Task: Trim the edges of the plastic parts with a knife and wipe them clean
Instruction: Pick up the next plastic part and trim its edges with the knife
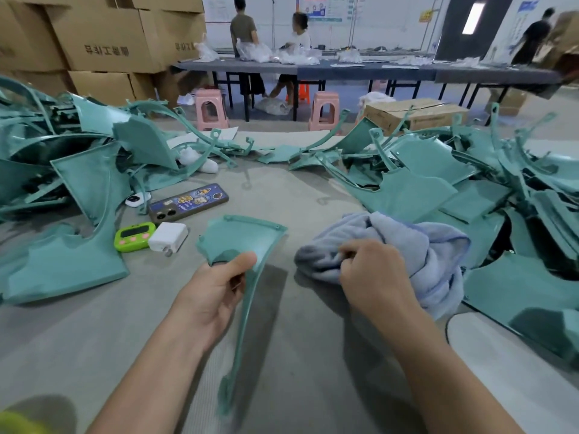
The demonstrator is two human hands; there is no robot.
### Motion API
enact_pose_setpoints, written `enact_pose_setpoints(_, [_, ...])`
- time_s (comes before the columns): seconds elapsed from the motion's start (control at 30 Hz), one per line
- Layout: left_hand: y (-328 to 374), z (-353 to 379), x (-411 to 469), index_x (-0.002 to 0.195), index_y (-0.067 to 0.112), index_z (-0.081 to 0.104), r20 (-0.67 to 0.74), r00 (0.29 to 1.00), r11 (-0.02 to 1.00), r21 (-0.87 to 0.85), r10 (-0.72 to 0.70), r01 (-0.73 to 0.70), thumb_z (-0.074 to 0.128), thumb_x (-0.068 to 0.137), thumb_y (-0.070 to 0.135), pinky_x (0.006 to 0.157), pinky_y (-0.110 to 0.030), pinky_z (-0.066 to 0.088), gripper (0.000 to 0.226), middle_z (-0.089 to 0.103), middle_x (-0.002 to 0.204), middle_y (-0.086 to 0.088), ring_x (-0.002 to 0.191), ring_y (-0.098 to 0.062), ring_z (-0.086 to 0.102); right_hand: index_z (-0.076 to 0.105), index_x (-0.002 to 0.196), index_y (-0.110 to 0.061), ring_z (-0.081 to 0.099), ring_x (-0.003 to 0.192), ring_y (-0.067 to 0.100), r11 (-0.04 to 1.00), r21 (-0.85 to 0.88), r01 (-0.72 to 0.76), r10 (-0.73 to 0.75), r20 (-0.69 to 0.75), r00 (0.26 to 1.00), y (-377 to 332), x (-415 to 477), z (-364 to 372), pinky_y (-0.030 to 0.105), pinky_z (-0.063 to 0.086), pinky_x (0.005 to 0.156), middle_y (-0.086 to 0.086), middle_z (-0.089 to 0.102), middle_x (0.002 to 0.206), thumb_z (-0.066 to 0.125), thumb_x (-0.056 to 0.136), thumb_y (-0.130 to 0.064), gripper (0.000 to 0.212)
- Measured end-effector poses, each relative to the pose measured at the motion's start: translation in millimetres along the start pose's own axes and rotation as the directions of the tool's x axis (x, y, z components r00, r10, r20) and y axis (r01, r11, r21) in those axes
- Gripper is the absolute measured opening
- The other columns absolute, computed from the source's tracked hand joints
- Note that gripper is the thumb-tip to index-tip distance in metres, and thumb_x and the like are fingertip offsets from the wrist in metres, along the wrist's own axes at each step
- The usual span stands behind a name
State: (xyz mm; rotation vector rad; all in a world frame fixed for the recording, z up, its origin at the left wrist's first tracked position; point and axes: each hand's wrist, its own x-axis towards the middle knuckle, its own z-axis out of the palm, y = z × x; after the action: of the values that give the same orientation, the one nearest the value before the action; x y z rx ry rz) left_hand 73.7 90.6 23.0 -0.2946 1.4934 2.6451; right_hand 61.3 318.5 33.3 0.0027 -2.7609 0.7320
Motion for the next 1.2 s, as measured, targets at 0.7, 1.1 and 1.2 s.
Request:
enact_pose_setpoints(0.7, [-13.6, 6.7, 7.6, 0.058, 0.016, 0.048, -0.245, 0.961, 0.924, 0.383, 0.124, -0.022, 0.052, 0.103, 0.037, 0.034, -0.019, 0.028, 0.050, 0.044, 0.044, -0.002, 0.033, -0.014, 0.035, 0.066, 0.087, -0.020, 0.052, 0.066, 0.021, 0.961, -0.261, -0.091, 0.110, 0.058, 0.992, 0.5, -11.7, -7.6, 0.030, 0.038, 0.060, -0.002, 0.062, 0.073, 0.066, 0.087, -0.040, 0.020])
enact_pose_setpoints(1.1, [-8.7, 5.8, 4.8, 0.072, 0.012, 0.045, -0.120, 0.993, 0.973, 0.229, 0.002, 0.026, 0.051, 0.103, 0.031, 0.035, -0.014, 0.020, 0.037, 0.033, 0.044, -0.002, 0.031, -0.012, 0.025, 0.067, 0.083, -0.023, 0.041, 0.054, 0.015, 0.886, -0.413, -0.212, 0.236, 0.009, 0.972, 7.6, -2.0, -8.5, 0.026, 0.022, 0.048, -0.003, 0.053, 0.066, 0.051, 0.094, -0.016, 0.021])
enact_pose_setpoints(1.2, [-5.8, 6.0, 1.0, 0.075, 0.013, 0.046, -0.117, 0.993, 0.983, 0.180, -0.010, 0.031, 0.052, 0.102, 0.028, 0.033, -0.014, 0.019, 0.032, 0.030, 0.045, -0.001, 0.031, -0.010, 0.024, 0.060, 0.071, -0.014, 0.047, 0.054, 0.021, 0.971, -0.132, -0.200, 0.194, -0.059, 0.979, 9.6, -2.8, -7.1, 0.030, 0.028, 0.047, 0.003, 0.060, 0.062, 0.047, 0.097, -0.018, 0.029])
